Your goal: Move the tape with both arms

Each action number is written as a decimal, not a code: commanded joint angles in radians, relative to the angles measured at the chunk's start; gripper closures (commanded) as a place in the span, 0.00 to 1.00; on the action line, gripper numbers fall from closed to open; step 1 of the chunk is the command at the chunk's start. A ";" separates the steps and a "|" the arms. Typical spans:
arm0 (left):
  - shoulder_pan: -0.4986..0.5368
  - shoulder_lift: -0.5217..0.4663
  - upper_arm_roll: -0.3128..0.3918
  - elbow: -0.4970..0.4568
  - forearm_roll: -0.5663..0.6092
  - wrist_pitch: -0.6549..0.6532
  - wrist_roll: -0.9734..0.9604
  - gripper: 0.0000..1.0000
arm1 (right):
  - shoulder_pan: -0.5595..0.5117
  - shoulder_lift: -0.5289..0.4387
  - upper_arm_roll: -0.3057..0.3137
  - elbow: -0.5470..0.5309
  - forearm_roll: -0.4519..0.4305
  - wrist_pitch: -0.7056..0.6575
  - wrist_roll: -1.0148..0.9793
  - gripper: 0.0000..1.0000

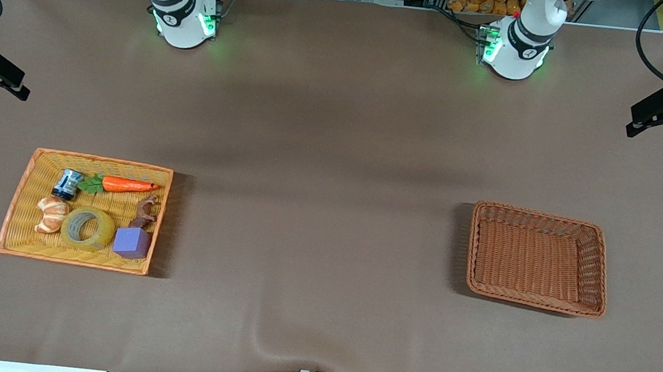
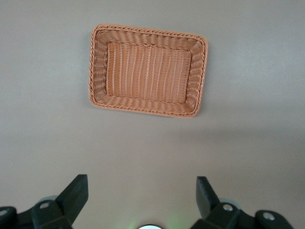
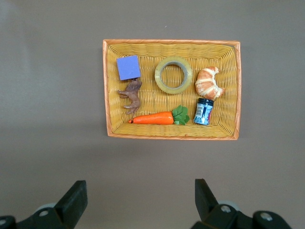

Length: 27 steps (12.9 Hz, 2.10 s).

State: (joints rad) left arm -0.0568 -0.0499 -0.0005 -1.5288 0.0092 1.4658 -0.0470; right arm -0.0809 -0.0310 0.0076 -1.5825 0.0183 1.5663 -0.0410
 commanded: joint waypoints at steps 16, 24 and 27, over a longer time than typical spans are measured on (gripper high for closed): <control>-0.002 0.030 -0.010 0.012 -0.011 -0.024 -0.001 0.00 | 0.046 0.164 0.011 0.047 0.022 0.020 0.013 0.00; 0.005 0.032 -0.026 0.012 -0.018 -0.024 0.004 0.00 | 0.136 0.459 0.008 0.125 0.003 0.153 -0.020 0.00; 0.000 0.030 -0.027 0.012 -0.018 -0.025 0.004 0.00 | 0.119 0.534 0.008 0.125 0.005 0.205 -0.066 0.00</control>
State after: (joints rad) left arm -0.0578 -0.0184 -0.0246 -1.5268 0.0091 1.4552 -0.0477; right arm 0.0499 0.4504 0.0174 -1.4979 0.0229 1.7726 -0.0592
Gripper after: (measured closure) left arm 0.000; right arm 0.000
